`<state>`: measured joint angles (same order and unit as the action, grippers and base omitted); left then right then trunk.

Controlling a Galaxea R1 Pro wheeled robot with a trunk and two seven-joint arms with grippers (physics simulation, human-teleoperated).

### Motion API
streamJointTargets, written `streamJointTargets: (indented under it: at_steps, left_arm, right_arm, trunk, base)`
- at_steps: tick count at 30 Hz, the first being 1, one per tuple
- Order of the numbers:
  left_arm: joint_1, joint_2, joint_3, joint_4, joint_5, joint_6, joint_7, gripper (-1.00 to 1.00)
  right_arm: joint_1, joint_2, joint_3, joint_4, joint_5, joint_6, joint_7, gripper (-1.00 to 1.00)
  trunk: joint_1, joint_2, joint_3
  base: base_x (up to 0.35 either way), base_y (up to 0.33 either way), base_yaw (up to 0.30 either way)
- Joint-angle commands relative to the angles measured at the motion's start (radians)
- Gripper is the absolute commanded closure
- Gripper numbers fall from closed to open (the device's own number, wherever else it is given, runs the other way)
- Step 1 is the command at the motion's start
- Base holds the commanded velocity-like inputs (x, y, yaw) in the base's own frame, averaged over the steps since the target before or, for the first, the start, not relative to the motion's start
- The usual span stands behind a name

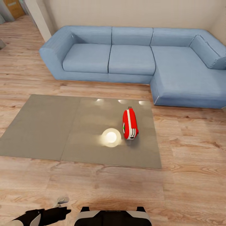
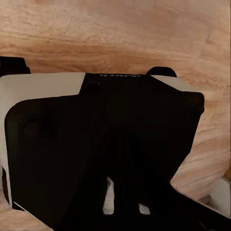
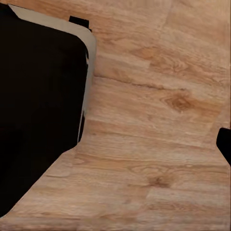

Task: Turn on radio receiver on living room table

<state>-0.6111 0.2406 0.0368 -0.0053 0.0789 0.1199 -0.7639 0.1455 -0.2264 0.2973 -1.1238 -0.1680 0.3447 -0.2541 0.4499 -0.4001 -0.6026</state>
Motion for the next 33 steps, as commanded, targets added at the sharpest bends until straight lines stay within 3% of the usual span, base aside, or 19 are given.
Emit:
streamJointTargets:
  at_steps: [1,3,4,8,11,13,19,33]
  left_arm:
    - [0.008,-0.005,0.003,0.000,-0.003,-0.001,0.013,1.00]
    - [0.048,-0.029,0.003,0.000,-0.018,-0.009,0.067,1.00]
    - [0.095,-0.048,0.003,0.001,-0.027,-0.047,0.110,1.00]
    - [0.165,-0.074,0.003,0.001,-0.033,-0.087,0.175,1.00]
    - [0.226,-0.090,0.003,0.001,-0.037,-0.101,0.250,1.00]
    - [0.249,-0.097,0.003,0.001,-0.037,-0.108,0.276,1.00]
    - [0.316,-0.102,0.003,0.001,-0.033,-0.217,0.345,1.00]
    - [0.335,-0.100,0.003,0.001,-0.029,-0.225,0.450,1.00]
  right_arm:
    - [0.000,0.002,0.000,0.027,-0.005,-0.014,0.000,-1.00]
    - [0.000,0.010,0.001,0.164,-0.017,-0.075,0.003,-1.00]
    - [0.000,0.029,0.005,0.314,-0.021,-0.160,0.004,-1.00]
    - [-0.001,0.072,0.012,0.524,-0.018,-0.298,0.004,-1.00]
    - [-0.002,0.120,0.016,0.708,-0.009,-0.403,0.004,-1.00]
    - [-0.003,0.134,0.017,0.755,-0.008,-0.427,0.004,-1.00]
    - [-0.002,0.148,0.016,0.818,-0.009,-0.463,0.005,-1.00]
    - [-0.003,0.162,0.014,0.825,-0.023,-0.472,0.006,-1.00]
  trunk:
    - [0.000,0.000,0.002]
    - [0.000,0.000,0.005]
    - [0.000,0.000,0.007]
    - [0.000,0.000,0.013]
    - [0.000,0.000,0.018]
    - [0.000,0.000,0.021]
    - [0.000,0.000,0.031]
    - [0.000,0.000,0.053]
  base:
    - [0.000,0.000,0.000]
    - [0.000,0.000,0.000]
    - [0.000,0.000,0.000]
    - [0.000,0.000,0.000]
    - [0.000,0.000,0.000]
    - [0.000,0.000,0.000]
    - [0.000,0.000,0.000]
    - [0.000,0.000,0.000]
